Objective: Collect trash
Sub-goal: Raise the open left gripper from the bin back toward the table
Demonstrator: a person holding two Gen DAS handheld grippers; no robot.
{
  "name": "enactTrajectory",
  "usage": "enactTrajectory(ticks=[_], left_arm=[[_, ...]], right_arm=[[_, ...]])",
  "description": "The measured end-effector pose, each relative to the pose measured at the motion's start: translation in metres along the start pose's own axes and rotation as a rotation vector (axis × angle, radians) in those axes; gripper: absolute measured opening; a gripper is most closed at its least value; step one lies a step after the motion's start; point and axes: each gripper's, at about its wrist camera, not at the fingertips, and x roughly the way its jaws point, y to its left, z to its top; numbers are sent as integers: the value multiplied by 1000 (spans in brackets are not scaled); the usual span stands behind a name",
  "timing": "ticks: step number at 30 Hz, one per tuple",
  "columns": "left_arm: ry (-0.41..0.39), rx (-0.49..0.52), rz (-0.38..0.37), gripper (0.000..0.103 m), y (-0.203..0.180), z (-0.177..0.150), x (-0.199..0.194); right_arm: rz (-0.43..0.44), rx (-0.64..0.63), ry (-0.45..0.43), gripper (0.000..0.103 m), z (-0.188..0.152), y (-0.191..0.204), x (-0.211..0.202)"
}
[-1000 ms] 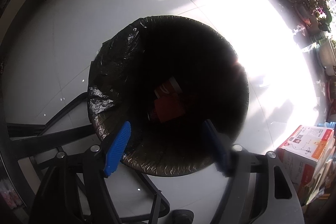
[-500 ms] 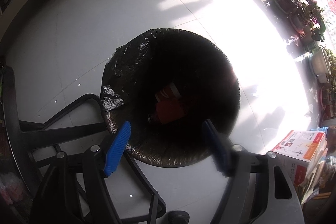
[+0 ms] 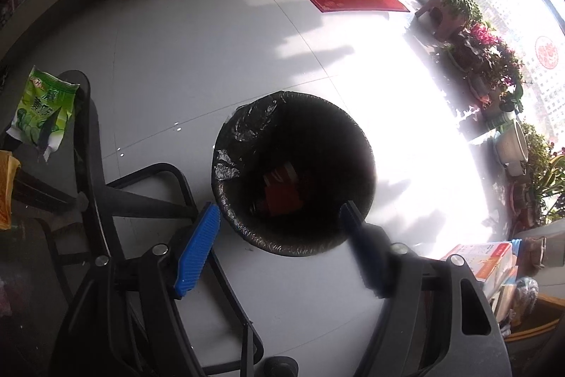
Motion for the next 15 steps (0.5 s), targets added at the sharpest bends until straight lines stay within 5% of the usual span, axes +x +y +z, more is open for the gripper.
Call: enactTrajectory(ticks=[7, 15], left_arm=[[-13, -143, 66, 70, 82, -56, -71], [3, -305, 145, 70, 133, -133, -143]], right_arm=[[-48, -87, -13, 81, 24, 6, -1], [-73, -202, -40, 81, 59, 31, 9]])
